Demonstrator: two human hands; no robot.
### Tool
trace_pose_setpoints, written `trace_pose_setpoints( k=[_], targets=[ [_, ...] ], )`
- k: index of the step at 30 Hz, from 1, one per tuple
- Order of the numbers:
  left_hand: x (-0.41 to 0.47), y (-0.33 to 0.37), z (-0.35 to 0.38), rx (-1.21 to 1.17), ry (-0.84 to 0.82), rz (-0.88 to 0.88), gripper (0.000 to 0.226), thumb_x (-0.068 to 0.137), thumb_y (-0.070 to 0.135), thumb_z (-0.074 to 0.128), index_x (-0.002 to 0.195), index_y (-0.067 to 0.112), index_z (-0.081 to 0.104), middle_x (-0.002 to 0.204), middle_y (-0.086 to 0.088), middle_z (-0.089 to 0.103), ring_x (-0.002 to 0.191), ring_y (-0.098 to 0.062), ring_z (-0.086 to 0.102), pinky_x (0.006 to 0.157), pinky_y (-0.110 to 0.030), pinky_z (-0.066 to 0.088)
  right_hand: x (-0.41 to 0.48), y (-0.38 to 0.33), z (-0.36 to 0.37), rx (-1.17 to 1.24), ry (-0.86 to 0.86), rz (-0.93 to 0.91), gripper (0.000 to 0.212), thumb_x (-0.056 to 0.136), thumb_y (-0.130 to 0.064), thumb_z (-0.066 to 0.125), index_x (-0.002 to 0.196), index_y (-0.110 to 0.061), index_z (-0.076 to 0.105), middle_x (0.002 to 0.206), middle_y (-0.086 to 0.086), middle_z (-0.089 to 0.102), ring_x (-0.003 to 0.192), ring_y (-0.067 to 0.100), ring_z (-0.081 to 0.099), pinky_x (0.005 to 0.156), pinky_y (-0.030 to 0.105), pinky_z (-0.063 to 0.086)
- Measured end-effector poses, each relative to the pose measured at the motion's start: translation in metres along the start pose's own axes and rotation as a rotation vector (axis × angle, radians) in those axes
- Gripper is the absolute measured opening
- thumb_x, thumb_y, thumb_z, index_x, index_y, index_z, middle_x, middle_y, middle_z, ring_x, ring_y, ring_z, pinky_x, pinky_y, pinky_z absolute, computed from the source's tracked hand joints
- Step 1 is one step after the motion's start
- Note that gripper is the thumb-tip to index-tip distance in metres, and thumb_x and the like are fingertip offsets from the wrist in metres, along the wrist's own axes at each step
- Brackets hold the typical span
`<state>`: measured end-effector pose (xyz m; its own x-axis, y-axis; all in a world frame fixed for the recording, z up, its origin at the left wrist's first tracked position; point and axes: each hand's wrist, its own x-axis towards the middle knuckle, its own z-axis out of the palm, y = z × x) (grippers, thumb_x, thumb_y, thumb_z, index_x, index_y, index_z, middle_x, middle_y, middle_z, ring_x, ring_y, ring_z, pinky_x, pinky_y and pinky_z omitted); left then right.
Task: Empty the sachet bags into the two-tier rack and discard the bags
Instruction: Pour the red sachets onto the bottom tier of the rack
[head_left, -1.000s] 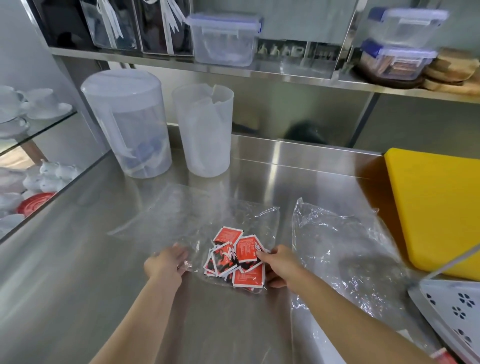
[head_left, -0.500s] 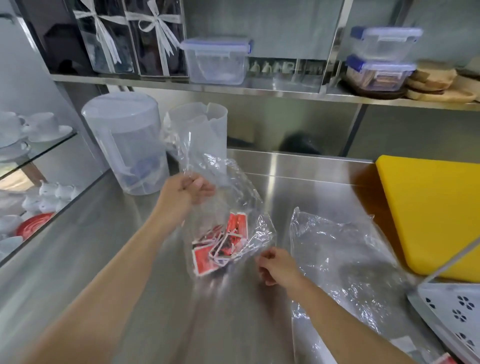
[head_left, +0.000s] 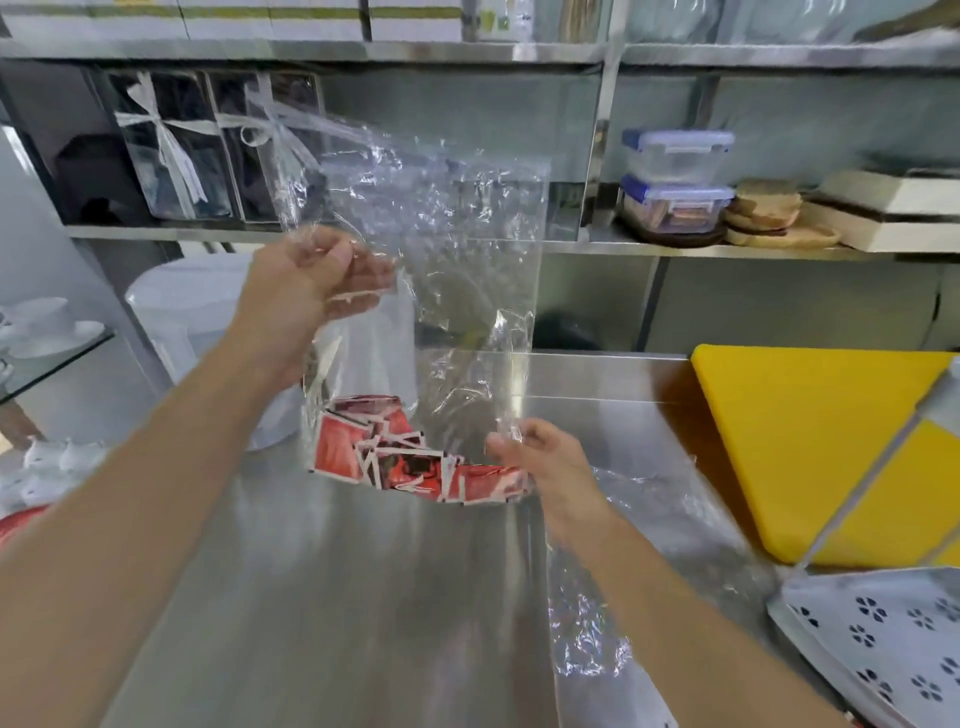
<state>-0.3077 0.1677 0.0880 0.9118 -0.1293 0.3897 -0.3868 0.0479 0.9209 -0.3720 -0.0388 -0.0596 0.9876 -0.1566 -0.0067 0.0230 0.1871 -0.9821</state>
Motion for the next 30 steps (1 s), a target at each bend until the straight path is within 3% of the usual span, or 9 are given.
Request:
trace_pose_setpoints(
  k=[7, 9, 12, 15, 17, 19, 23, 27, 30],
  targets=[
    [-0.025, -0.02, 0.028, 0.016, -0.124, -0.226, 0.009, 0.09, 0.04, 0.052, 0.085, 0.037, 0.059, 0.099, 0.005, 0.064, 0.1, -0.022, 0.062, 0.09, -0.046, 0.047, -0.012, -0.018, -0.01, 0.01, 0.158, -0.162, 0.024, 0.077, -0.005, 0.069, 0.059, -0.021, 0.063, 0.051, -0.013, 0.06, 0.05, 0.004, 0.053, 0.054, 0.02, 0.044],
    [-0.035, -0.026, 0.036, 0.071, -0.269, -0.304, 0.048, 0.067, 0.059, 0.063, 0.111, 0.046, 0.05, 0.107, 0.008, 0.063, 0.103, -0.019, 0.062, 0.093, -0.043, 0.047, -0.017, -0.021, -0.013, 0.009, 0.185, -0.216, 0.024, 0.075, -0.004, 0.07, 0.06, -0.022, 0.066, 0.054, -0.013, 0.063, 0.055, 0.005, 0.055, 0.057, 0.02, 0.046],
    [-0.042, -0.038, 0.049, 0.168, -0.516, -0.317, 0.123, 0.049, 0.053, 0.083, 0.141, 0.05, 0.001, 0.108, 0.011, 0.065, 0.104, -0.01, 0.06, 0.099, -0.031, 0.039, -0.026, -0.029, -0.02, 0.002, 0.161, -0.316, 0.023, 0.074, 0.0, 0.07, 0.064, -0.021, 0.068, 0.057, -0.011, 0.063, 0.06, 0.01, 0.055, 0.06, 0.023, 0.045],
    [-0.047, -0.046, 0.07, 0.331, -0.621, -0.32, 0.14, 0.051, 0.03, 0.09, 0.145, 0.02, -0.013, 0.125, -0.012, 0.057, 0.112, -0.013, 0.06, 0.092, -0.017, 0.045, -0.037, -0.039, -0.023, -0.12, 0.132, -0.378, 0.026, 0.074, -0.002, 0.071, 0.061, -0.024, 0.068, 0.055, -0.013, 0.062, 0.055, 0.003, 0.053, 0.057, 0.014, 0.043],
    [-0.05, -0.048, 0.09, 0.379, -0.524, -0.242, 0.126, 0.057, 0.009, 0.087, 0.145, 0.014, -0.003, 0.12, -0.005, 0.052, 0.085, 0.006, 0.066, 0.062, -0.004, 0.047, -0.044, -0.046, -0.028, -0.224, 0.133, -0.416, 0.026, 0.075, -0.006, 0.071, 0.058, -0.024, 0.065, 0.053, -0.016, 0.058, 0.051, -0.002, 0.048, 0.053, 0.009, 0.04],
    [-0.055, -0.046, 0.106, 0.352, -0.404, -0.149, 0.116, 0.062, -0.001, 0.082, 0.143, 0.03, 0.006, 0.112, 0.005, 0.047, 0.07, 0.004, 0.064, 0.059, -0.007, 0.051, -0.053, -0.054, -0.036, -0.319, 0.157, -0.446, 0.018, 0.076, -0.013, 0.071, 0.063, -0.022, 0.064, 0.055, -0.014, 0.058, 0.053, -0.001, 0.048, 0.056, 0.012, 0.041],
    [-0.064, -0.046, 0.128, 0.185, -0.403, -0.148, 0.09, 0.067, 0.001, 0.079, 0.128, 0.041, 0.027, 0.082, -0.025, 0.066, 0.068, -0.031, 0.066, 0.071, -0.054, 0.056, -0.071, -0.061, -0.059, -0.349, 0.325, -0.418, 0.011, 0.075, -0.022, 0.073, 0.079, -0.03, 0.066, 0.068, -0.015, 0.062, 0.069, 0.004, 0.057, 0.068, 0.025, 0.047],
    [-0.076, -0.042, 0.15, 0.25, -0.34, -0.085, 0.042, 0.07, 0.013, 0.079, 0.102, 0.005, 0.052, 0.07, -0.009, 0.07, 0.058, -0.019, 0.069, 0.062, -0.037, 0.06, -0.093, -0.047, -0.087, -0.198, 0.511, -0.28, 0.059, 0.069, -0.039, 0.074, 0.122, -0.026, 0.051, 0.119, -0.009, 0.054, 0.11, 0.009, 0.05, 0.084, 0.024, 0.045],
    [-0.087, -0.034, 0.167, 0.075, -0.258, -0.143, 0.013, 0.069, 0.011, 0.08, 0.071, 0.01, 0.067, 0.061, -0.013, 0.063, 0.051, -0.023, 0.057, 0.054, -0.036, 0.052, -0.114, -0.035, -0.106, 0.091, 0.575, -0.196, 0.073, 0.061, -0.045, 0.069, 0.126, -0.021, 0.046, 0.109, -0.01, 0.056, 0.101, 0.009, 0.053, 0.074, 0.021, 0.038]
  ],
)
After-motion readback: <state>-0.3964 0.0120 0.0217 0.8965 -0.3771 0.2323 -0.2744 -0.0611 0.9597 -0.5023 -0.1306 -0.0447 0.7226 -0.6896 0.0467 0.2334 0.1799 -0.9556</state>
